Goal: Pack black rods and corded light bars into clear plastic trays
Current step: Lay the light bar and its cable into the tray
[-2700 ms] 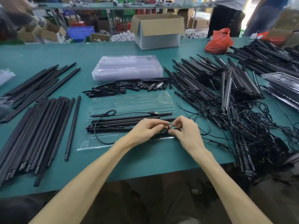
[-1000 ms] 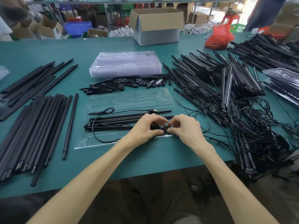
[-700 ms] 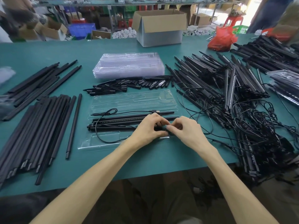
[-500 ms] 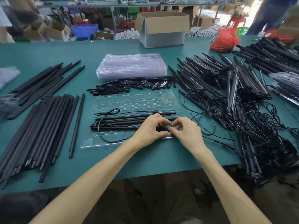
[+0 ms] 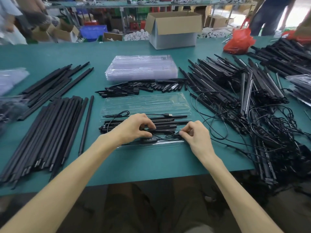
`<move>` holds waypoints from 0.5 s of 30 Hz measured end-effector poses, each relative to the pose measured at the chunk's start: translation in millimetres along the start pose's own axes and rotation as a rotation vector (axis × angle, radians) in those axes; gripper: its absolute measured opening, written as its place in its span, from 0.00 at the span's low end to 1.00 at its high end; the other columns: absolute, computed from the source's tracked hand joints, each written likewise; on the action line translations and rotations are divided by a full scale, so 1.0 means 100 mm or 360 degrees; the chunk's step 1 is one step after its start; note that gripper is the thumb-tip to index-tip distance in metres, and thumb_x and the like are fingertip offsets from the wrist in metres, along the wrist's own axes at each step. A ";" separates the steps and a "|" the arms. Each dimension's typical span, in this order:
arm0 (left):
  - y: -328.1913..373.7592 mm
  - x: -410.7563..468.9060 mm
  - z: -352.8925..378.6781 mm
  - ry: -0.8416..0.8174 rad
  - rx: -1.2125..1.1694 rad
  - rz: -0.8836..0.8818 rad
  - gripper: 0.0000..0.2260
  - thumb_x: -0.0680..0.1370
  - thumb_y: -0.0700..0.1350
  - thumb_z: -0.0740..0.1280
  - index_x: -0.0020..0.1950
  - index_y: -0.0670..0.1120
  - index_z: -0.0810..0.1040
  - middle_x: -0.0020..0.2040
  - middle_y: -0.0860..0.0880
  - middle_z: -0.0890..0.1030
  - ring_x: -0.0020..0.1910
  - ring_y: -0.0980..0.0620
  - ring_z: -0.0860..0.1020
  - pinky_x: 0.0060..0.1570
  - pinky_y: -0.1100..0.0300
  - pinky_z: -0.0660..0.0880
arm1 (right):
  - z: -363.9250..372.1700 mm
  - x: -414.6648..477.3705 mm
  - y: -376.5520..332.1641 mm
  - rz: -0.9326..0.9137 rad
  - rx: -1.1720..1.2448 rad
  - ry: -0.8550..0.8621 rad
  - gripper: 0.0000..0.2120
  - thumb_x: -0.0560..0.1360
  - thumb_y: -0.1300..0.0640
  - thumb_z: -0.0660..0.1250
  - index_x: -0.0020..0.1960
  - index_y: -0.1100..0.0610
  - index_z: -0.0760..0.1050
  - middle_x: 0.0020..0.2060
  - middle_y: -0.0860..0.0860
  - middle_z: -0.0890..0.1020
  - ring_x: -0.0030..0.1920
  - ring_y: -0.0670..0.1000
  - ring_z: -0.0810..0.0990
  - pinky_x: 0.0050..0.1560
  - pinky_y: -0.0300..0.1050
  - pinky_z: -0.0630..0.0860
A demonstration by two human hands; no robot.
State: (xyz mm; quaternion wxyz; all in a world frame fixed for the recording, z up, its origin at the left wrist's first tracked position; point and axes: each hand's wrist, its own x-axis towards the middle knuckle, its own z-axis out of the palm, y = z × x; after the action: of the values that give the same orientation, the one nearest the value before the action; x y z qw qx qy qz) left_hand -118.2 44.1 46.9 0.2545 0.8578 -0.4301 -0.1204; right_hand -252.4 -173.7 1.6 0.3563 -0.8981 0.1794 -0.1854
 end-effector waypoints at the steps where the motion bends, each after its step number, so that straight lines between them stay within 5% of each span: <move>1: 0.00 0.00 0.02 0.0024 0.0008 0.0014 0.11 0.74 0.45 0.77 0.56 0.50 0.85 0.52 0.51 0.79 0.50 0.53 0.76 0.53 0.63 0.71 | 0.00 0.00 0.00 0.0000 0.0004 0.0004 0.07 0.76 0.57 0.74 0.41 0.54 0.77 0.41 0.46 0.74 0.40 0.43 0.75 0.44 0.39 0.70; 7: 0.02 0.06 0.09 0.0064 0.0296 0.0212 0.08 0.78 0.44 0.72 0.57 0.49 0.83 0.51 0.52 0.79 0.53 0.53 0.76 0.57 0.52 0.74 | 0.00 -0.01 -0.01 0.0001 -0.0010 0.0021 0.07 0.76 0.56 0.73 0.42 0.54 0.77 0.40 0.46 0.74 0.41 0.44 0.75 0.45 0.42 0.73; 15: 0.08 0.00 0.17 0.0284 0.0448 0.0432 0.03 0.79 0.42 0.69 0.51 0.46 0.78 0.49 0.52 0.75 0.48 0.53 0.74 0.46 0.50 0.77 | -0.02 0.01 -0.02 0.0039 0.0008 -0.0001 0.07 0.76 0.56 0.73 0.42 0.54 0.77 0.40 0.46 0.74 0.42 0.47 0.75 0.48 0.49 0.76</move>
State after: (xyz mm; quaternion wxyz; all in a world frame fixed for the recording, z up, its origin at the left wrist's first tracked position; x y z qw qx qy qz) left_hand -130.4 34.2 36.6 0.1830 0.8264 -0.5300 0.0526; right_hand -252.3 -174.0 4.4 0.3610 -0.8949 0.1897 -0.1811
